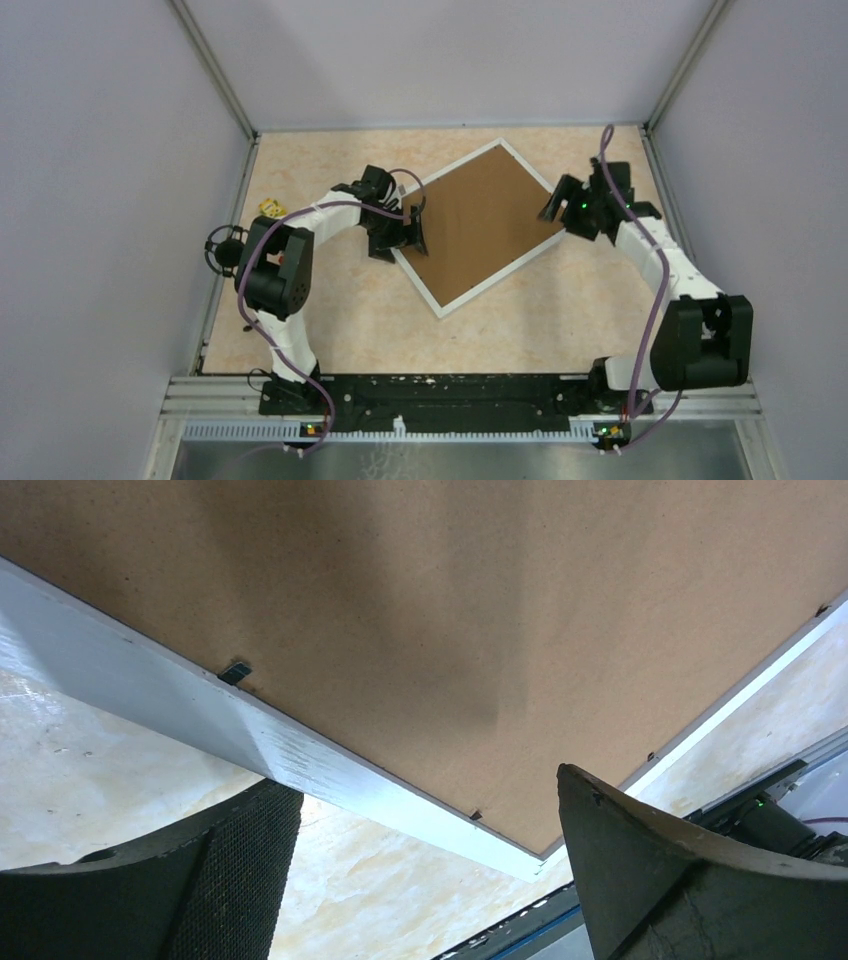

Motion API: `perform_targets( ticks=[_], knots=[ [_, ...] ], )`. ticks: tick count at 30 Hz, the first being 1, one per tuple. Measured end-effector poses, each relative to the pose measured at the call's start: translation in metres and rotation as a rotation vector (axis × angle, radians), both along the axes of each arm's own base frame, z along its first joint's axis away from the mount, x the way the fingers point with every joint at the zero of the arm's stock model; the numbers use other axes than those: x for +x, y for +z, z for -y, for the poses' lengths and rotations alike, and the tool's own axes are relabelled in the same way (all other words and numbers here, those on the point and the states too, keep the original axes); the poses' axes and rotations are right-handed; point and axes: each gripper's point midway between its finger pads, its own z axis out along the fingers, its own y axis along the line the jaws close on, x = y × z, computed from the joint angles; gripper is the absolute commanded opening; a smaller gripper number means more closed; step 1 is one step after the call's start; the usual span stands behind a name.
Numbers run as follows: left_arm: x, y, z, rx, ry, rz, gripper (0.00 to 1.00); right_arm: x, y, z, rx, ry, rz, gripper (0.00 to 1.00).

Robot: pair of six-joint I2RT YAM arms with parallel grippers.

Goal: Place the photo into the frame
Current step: Adjust the photo frame at the center of the board.

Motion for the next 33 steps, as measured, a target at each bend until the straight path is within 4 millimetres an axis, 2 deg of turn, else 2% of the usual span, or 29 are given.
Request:
perform_targets(
  ticks=[2, 3, 4, 6, 10, 13, 16, 23, 29, 33],
  knots=[
    [-0.002, 0.0, 0.0, -0.002, -0.005, 0.004, 0.98, 0.034, 0.013, 0.023, 0.001, -0.058, 0.046, 0.85],
    [-0.004, -0.001, -0.001, -0.001, -0.006, 0.001, 0.98, 0.052, 0.014, 0.033, -0.003, -0.076, 0.054, 0.86],
    [-0.007, -0.001, -0.002, -0.002, -0.009, -0.002, 0.97, 0.066, 0.009, 0.039, -0.01, -0.084, 0.047, 0.87],
    [-0.013, -0.003, -0.003, -0.003, -0.014, -0.015, 0.95, 0.091, -0.011, 0.049, -0.025, -0.09, 0.004, 0.89],
    [-0.018, -0.003, -0.002, -0.013, -0.04, -0.024, 0.94, 0.118, -0.064, 0.062, -0.063, -0.068, -0.103, 0.9],
    [-0.019, -0.003, -0.004, -0.001, -0.057, -0.027, 0.93, 0.131, -0.051, 0.063, -0.066, -0.049, -0.052, 0.87],
    [-0.015, 0.0, -0.004, 0.006, -0.071, -0.019, 0.93, 0.124, -0.063, 0.061, -0.063, -0.032, -0.059, 0.87],
    [-0.004, 0.002, -0.001, 0.01, -0.081, -0.016, 0.93, 0.094, -0.068, 0.06, -0.074, -0.01, -0.053, 0.88],
    [0.002, 0.001, 0.0, 0.018, -0.085, -0.033, 0.94, 0.085, -0.069, 0.056, -0.062, -0.001, -0.014, 0.86],
    [0.011, 0.002, 0.003, 0.018, -0.074, -0.031, 0.95, 0.059, -0.068, 0.043, -0.014, 0.016, -0.021, 0.86]
  ],
)
